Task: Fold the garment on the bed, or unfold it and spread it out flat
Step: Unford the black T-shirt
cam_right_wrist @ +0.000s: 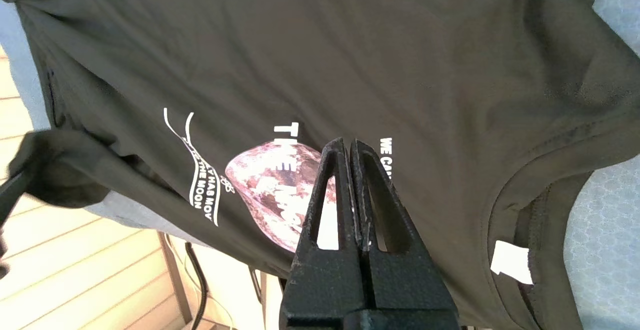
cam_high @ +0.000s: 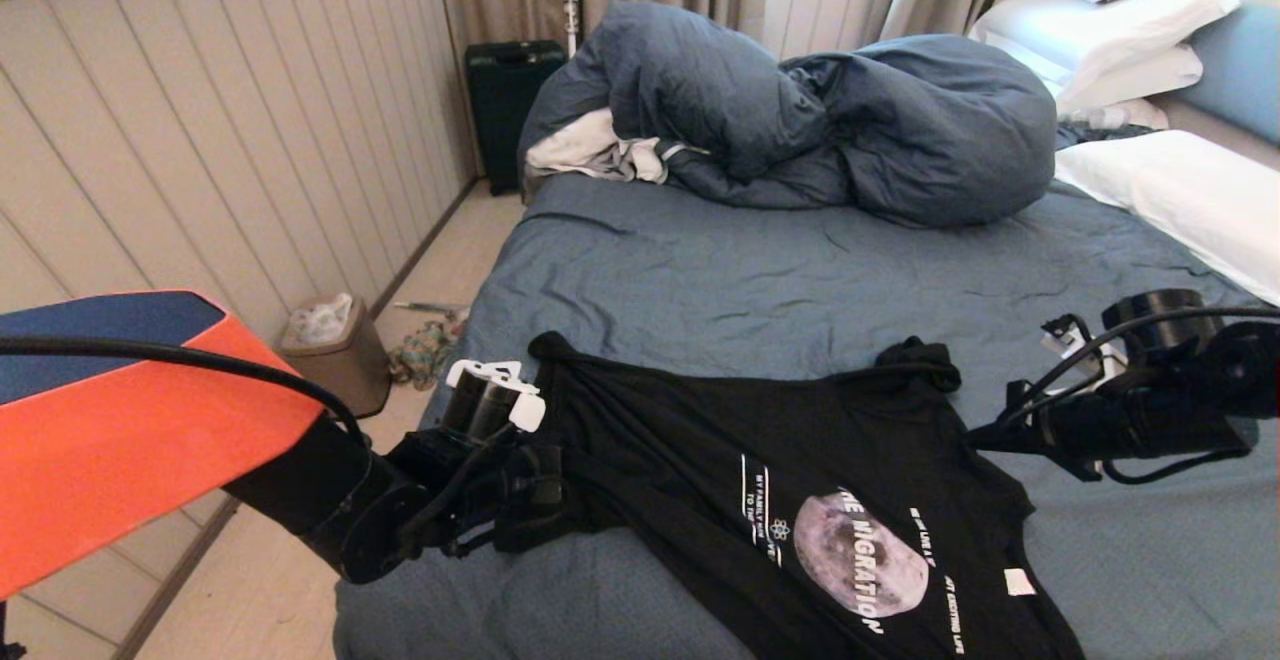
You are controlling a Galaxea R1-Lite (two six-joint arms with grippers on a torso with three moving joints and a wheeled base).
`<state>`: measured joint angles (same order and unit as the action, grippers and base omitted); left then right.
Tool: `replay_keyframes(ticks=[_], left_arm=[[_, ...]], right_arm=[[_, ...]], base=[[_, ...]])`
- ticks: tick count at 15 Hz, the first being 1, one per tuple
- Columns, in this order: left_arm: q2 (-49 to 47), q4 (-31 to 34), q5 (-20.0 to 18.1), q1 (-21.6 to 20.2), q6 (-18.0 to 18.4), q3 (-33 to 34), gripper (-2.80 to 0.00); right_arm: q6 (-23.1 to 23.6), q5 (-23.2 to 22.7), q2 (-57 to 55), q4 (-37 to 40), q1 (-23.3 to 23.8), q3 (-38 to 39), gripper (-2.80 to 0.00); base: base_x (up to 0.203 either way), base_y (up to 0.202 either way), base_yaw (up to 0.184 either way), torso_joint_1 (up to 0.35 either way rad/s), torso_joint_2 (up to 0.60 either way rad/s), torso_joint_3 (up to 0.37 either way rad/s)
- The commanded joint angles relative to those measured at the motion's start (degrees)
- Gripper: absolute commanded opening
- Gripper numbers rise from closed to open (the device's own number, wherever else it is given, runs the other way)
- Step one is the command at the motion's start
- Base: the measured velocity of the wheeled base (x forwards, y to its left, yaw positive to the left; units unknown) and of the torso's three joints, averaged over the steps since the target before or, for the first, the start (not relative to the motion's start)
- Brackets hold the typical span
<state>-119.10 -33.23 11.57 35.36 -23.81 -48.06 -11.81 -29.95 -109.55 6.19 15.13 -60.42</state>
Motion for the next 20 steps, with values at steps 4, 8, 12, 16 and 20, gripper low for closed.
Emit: replay_keyframes(ticks=[4,8,12,16,20], left_arm=[[14.4,0.2,0.8,5.3,-2.6,11.6,-2.8],[22.0,2.2,3.7,16.9,-7.5,22.8,-2.8],[22.5,2.1,3.6,23.4,-9.4,29.1,-2.8],[21.5,1.5,3.7,24.6,-9.4,33.7,-2.8],[20.7,-2.4,3.6,24.6,-8.7,37.9,-2.8]], right_arm=[[-0.1,-0.2,-0.2,0.0,0.0,0.0,-2.8],[-0.1,-0.2,-0.3,0.0,0.0,0.1,-2.8],[-0.1,-0.1,-0.6,0.0,0.0,0.1,-2.8],[-0.1,2.1,-1.2,-0.3,-0.4,0.3,-2.8],[-0.1,2.2,-1.9,-1.4,-0.7,0.5,-2.8]], base=[[0.0,0.0,0.0,0.0,0.0,0.0],[0.0,0.0,0.0,0.0,0.0,0.0],[0.0,0.0,0.0,0.0,0.0,0.0],[0.0,0.0,0.0,0.0,0.0,0.0],[0.0,0.0,0.0,0.0,0.0,0.0]])
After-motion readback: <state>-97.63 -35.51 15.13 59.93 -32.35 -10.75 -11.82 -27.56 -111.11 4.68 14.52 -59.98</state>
